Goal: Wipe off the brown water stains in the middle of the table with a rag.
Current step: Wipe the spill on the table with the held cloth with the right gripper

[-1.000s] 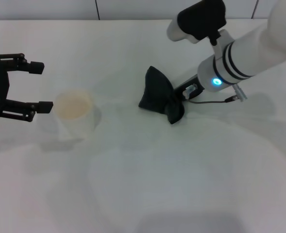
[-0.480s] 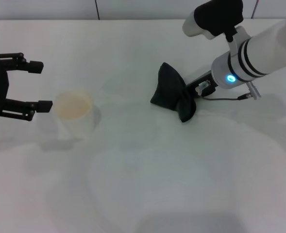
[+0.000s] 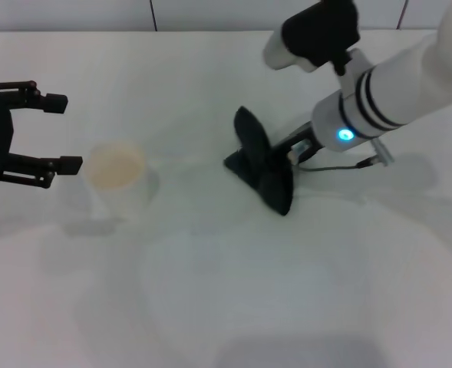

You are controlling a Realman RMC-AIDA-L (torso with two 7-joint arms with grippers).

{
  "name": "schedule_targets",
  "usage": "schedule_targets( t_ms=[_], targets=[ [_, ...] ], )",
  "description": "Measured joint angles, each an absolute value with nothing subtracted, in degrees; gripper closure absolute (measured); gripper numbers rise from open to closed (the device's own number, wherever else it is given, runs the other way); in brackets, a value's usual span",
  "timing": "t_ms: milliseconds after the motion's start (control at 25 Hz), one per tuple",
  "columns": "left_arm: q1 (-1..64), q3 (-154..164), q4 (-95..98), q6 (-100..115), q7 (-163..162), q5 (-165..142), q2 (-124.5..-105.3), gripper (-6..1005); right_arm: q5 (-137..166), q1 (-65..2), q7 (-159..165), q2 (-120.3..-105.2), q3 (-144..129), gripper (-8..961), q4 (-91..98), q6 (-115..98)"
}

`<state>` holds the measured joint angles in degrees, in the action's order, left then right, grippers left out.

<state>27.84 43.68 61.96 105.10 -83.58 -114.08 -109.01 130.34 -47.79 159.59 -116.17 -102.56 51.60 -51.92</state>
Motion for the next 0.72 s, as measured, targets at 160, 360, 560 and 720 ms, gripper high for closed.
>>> schedule_targets(
  t_ms=[160, 360, 560, 720],
  targets=[
    [28.0, 43.7, 62.0, 105.0, -83.5, -114.1, -108.99, 111, 127.9, -47.6, 159.7, -116.18, -105.2, 866, 53.7, -53.1],
    [28.0, 43.7, 62.0, 105.0, -83.4, -114.1, -108.9, 111, 125.4, -47.0, 159.7, -116.19, -107.9, 865, 55.3, -54.1],
    [28.1, 43.7, 62.0, 105.0, -83.4, -114.1, -108.89, 111, 124.2, -46.1, 159.7, -116.19, -108.9, 865, 57.2, -55.6],
    [28.1, 43.7, 62.0, 104.8, -83.4, -114.1, -108.89, 111, 124.4, -45.2, 159.7, -116.09, -108.3, 865, 58.0, -55.9]
  ],
)
